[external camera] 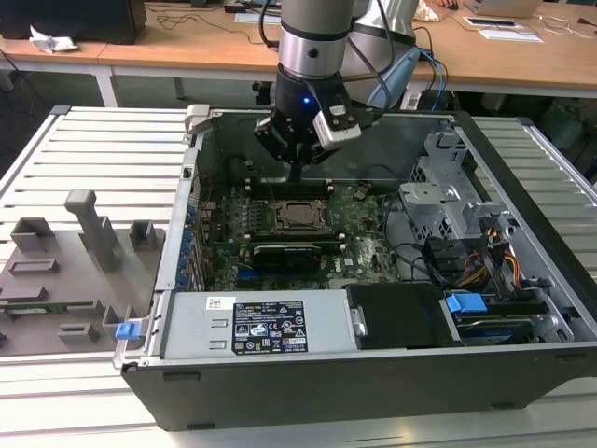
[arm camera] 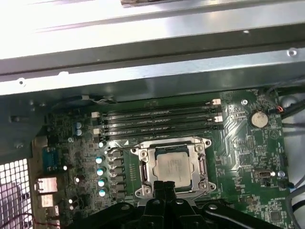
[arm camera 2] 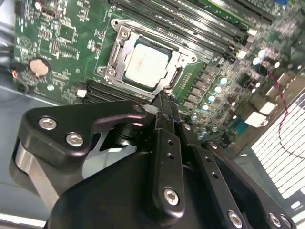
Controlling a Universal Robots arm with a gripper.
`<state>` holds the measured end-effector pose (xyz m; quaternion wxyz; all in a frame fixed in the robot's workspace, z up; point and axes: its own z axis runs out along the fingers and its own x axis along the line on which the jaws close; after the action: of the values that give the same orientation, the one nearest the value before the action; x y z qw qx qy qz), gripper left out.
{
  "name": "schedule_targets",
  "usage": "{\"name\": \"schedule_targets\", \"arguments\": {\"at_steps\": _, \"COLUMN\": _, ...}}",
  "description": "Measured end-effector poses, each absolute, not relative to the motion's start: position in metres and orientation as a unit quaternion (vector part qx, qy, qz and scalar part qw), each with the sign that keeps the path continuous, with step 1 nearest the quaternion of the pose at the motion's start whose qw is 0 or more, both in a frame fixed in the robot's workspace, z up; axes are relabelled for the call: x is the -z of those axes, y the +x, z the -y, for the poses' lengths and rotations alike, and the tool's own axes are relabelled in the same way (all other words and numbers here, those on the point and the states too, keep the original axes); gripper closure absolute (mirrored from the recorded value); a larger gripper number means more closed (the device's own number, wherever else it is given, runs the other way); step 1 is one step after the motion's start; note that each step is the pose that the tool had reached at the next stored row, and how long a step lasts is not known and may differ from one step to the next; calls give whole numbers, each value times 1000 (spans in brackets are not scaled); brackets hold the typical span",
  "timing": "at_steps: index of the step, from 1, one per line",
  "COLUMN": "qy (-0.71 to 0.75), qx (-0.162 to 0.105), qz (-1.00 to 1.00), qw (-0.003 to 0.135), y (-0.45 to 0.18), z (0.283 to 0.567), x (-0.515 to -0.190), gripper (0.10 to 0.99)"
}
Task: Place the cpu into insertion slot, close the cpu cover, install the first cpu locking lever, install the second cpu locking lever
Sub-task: 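Install the first cpu locking lever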
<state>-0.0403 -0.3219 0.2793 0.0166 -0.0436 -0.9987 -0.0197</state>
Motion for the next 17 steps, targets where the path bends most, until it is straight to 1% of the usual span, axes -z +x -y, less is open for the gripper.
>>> {"name": "schedule_targets", "arguments": {"at_steps": 10, "qy": 67, "qx": 18, "qz": 997, "qw": 19, "y": -40, "z": 322, "x": -279, "gripper": 980}}
{"name": "schedule_targets", "arguments": {"at_steps": 13, "qy": 67, "qx": 17, "qz": 997, "qw": 13, "y": -45, "z": 322, "x": -278, "gripper": 980}}
{"name": "schedule_targets", "arguments": {"at_steps": 17, "qy": 59, "qx": 17, "qz": 998, "qw": 12, "y": -48, "z": 321, "x": -275, "gripper": 980}}
